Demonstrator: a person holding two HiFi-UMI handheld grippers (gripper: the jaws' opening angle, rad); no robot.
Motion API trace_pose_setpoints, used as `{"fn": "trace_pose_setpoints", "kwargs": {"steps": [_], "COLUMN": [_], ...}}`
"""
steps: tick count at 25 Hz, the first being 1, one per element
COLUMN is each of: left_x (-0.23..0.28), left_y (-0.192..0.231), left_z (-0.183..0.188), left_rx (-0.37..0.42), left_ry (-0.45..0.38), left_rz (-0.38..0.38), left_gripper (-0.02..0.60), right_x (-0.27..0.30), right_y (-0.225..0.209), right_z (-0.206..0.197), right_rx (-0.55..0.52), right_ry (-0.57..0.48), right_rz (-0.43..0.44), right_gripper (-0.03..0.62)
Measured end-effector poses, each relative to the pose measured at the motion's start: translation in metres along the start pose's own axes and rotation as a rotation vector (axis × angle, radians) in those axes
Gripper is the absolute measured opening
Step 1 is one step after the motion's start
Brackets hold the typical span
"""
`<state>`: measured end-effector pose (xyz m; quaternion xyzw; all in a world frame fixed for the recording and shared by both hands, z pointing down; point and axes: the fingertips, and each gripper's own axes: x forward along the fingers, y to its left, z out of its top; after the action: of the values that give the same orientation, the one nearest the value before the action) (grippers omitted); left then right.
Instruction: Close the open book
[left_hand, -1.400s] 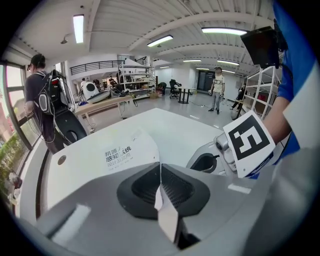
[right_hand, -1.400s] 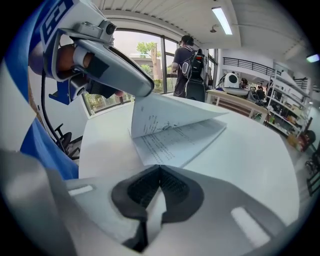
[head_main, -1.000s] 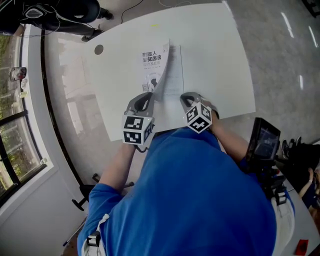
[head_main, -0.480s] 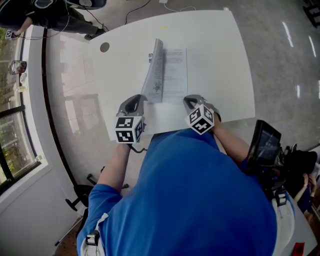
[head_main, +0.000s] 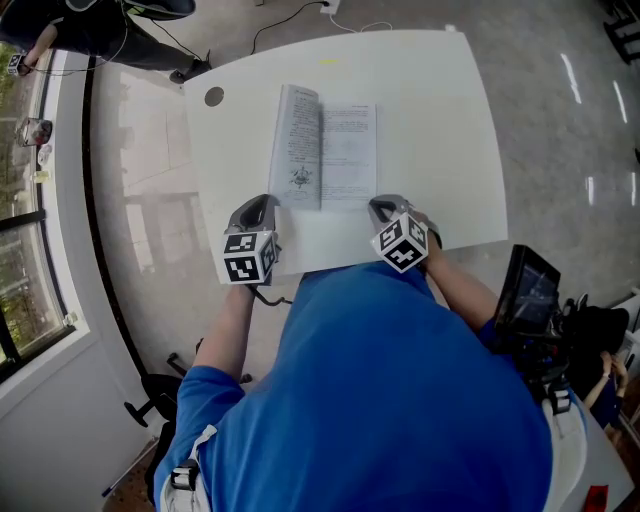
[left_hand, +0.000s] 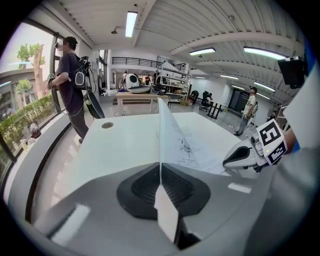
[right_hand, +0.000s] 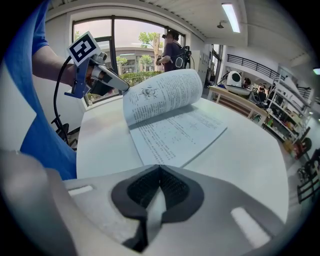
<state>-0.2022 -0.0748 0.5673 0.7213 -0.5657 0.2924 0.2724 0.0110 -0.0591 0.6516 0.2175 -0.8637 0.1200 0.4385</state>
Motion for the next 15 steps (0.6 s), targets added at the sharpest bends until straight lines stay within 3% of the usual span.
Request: {"fn": "trace_pose_setpoints", "kwargs": {"steps": [15], "left_x": [0.019], "left_y": [0.049], "left_z": [-0.042], "left_rx": [-0.020], "left_ry": [0.105], "left_rz": [0.109], "left_gripper": [0.006], "right_x": [0.002], "right_y": [-0.010], "right_z": [-0.008], "right_rx": [0.012], "right_ry": [0.020], "right_rz": [-0.016], "right_gripper": [0.004]}}
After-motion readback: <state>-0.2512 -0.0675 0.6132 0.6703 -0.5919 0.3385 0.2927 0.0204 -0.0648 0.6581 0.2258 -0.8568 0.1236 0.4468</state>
